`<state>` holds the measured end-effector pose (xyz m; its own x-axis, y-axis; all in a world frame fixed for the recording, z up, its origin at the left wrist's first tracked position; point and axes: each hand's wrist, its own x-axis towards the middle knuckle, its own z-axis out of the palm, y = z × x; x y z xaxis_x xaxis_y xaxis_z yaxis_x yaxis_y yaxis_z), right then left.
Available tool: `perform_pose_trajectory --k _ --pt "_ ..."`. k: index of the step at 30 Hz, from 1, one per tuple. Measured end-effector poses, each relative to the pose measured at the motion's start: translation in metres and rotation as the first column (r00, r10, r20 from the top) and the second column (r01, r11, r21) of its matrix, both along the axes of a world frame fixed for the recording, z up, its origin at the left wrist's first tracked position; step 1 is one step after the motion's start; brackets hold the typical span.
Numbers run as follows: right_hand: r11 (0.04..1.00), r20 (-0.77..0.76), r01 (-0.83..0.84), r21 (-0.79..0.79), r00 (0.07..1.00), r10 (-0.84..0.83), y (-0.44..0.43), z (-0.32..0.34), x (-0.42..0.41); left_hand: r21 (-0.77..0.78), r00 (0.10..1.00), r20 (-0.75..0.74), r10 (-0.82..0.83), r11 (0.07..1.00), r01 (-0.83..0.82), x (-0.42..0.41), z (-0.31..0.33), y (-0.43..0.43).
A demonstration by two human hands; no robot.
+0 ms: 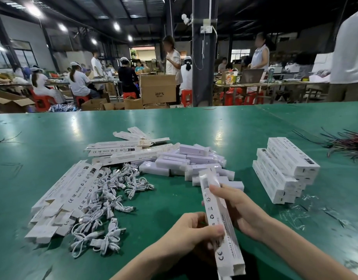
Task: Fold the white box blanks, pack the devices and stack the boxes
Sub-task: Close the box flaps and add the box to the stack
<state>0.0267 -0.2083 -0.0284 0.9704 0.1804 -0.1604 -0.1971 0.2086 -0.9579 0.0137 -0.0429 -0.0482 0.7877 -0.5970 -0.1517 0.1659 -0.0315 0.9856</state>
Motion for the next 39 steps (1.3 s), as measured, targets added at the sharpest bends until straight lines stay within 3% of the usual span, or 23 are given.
perform_pose_trajectory --k 3,6,9,11,14,17,29,33,39 --pt "0.999 0.023 0.045 0.018 0.999 -0.046 -0.001 0.001 0.002 0.007 0.998 0.038 -0.044 0.999 0.044 -0.002 -0.003 0.0" --pt "0.999 0.0 -0.019 0.037 1.0 0.019 -0.005 0.004 0.0 0.005 0.994 0.064 -0.094 0.996 0.093 -0.002 -0.002 0.0" --pt "0.984 -0.013 -0.154 0.088 0.988 0.156 -0.007 0.008 -0.002 -0.081 0.994 0.065 0.082 0.994 -0.077 -0.001 0.004 0.0" --pt "0.96 -0.007 -0.208 0.186 0.977 0.213 -0.007 0.009 -0.003 -0.089 0.953 0.192 0.233 0.972 -0.219 0.003 0.005 0.004" --pt "0.945 0.015 -0.241 0.221 0.97 0.244 -0.002 0.009 -0.005 -0.176 0.89 0.33 0.315 0.947 -0.27 0.006 0.005 0.006" --pt "0.935 0.053 -0.254 0.248 0.967 0.248 0.002 0.011 -0.008 -0.255 0.854 0.341 0.393 0.913 -0.319 0.008 0.004 0.007" --pt "0.944 0.158 -0.32 0.083 0.939 0.305 0.014 0.011 -0.02 -0.32 0.756 0.457 0.469 0.879 -0.353 0.005 0.006 0.003" --pt "0.975 0.179 -0.195 0.106 0.968 0.174 0.015 0.007 -0.021 -0.314 0.777 0.426 0.464 0.881 -0.354 0.007 0.005 0.003" --pt "0.982 0.191 -0.181 0.048 0.967 0.169 0.015 0.008 -0.023 -0.345 0.794 0.342 0.503 0.853 -0.391 0.008 0.01 0.007"
